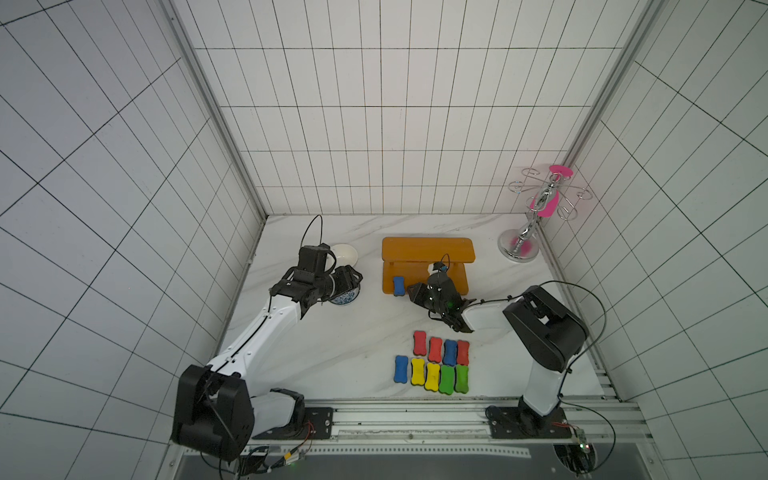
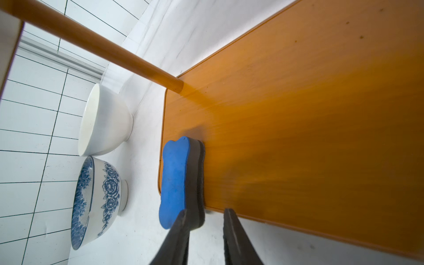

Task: Remove the whiteboard erasers from the shelf
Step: Adjust the shelf at the center of the board, then pick up the whiteboard eraser from the shelf.

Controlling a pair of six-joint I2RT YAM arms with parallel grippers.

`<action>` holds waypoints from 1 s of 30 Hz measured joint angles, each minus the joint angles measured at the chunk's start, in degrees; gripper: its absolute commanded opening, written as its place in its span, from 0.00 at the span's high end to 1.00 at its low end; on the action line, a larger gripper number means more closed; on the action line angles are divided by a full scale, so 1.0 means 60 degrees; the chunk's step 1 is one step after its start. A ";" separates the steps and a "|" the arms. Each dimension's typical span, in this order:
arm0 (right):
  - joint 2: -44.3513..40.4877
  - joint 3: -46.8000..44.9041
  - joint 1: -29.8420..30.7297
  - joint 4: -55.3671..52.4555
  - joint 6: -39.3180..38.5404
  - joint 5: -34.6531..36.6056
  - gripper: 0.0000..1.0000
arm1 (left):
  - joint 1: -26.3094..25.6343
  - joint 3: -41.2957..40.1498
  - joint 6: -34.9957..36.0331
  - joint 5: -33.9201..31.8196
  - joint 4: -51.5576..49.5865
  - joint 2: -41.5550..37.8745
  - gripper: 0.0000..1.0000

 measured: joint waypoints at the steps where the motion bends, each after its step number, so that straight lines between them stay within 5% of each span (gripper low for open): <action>1: 0.0033 0.0051 -0.0102 0.0007 -0.0018 -0.0106 0.71 | 0.0000 0.0000 0.0000 0.0007 0.0000 0.0000 0.34; 22: 0.1162 0.0517 -0.0561 0.1239 0.0317 -0.1457 0.70 | 0.0000 -0.0055 0.0000 0.0106 0.0004 0.0007 0.34; 28: 0.1231 0.0747 -0.0561 0.1027 0.0208 -0.1443 1.00 | 0.0047 -0.0076 0.0000 0.0113 0.0004 0.0004 0.34; 30: 0.1228 0.0783 -0.0561 0.1005 0.0186 -0.1475 1.00 | 0.0095 -0.0076 0.0000 0.0113 0.0004 0.0004 0.34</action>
